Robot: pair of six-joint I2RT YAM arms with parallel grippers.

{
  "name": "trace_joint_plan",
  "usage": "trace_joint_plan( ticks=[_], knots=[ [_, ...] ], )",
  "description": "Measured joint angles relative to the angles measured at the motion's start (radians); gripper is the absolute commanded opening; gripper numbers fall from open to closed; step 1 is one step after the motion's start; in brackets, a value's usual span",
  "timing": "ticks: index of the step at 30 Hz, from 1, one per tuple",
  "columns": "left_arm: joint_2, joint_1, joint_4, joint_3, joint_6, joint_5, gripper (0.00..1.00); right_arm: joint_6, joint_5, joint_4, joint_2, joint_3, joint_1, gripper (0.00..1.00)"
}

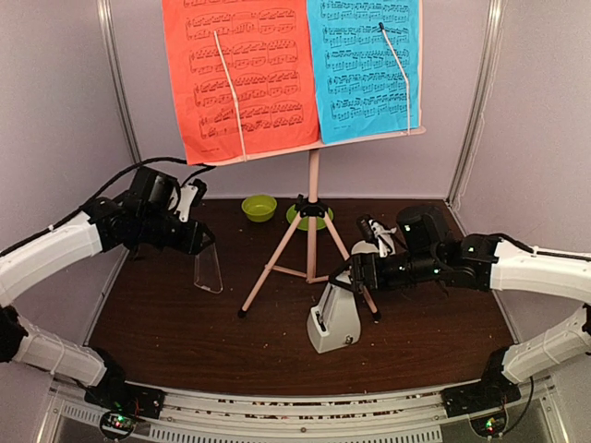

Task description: Set up the instrument practice props

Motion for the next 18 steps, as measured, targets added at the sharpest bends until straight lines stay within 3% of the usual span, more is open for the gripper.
trace_joint_plan(
  ticks=[5, 12, 18],
  knots=[
    [0.232, 0.083, -0.067, 0.157, -0.002, 0.019, 0.06, -0.008, -0.012, -0.009, 0.000, 0.043, -0.003, 0.91],
    [0.631, 0.209, -0.140, 0.492, 0.030, 0.033, 0.07, 0.019, 0.003, -0.020, 0.002, 0.069, -0.004, 0.92],
    [0.855, 0.262, -0.201, 0.715, 0.068, 0.034, 0.11, 0.073, 0.062, -0.034, 0.005, 0.070, -0.003, 0.92]
  ],
)
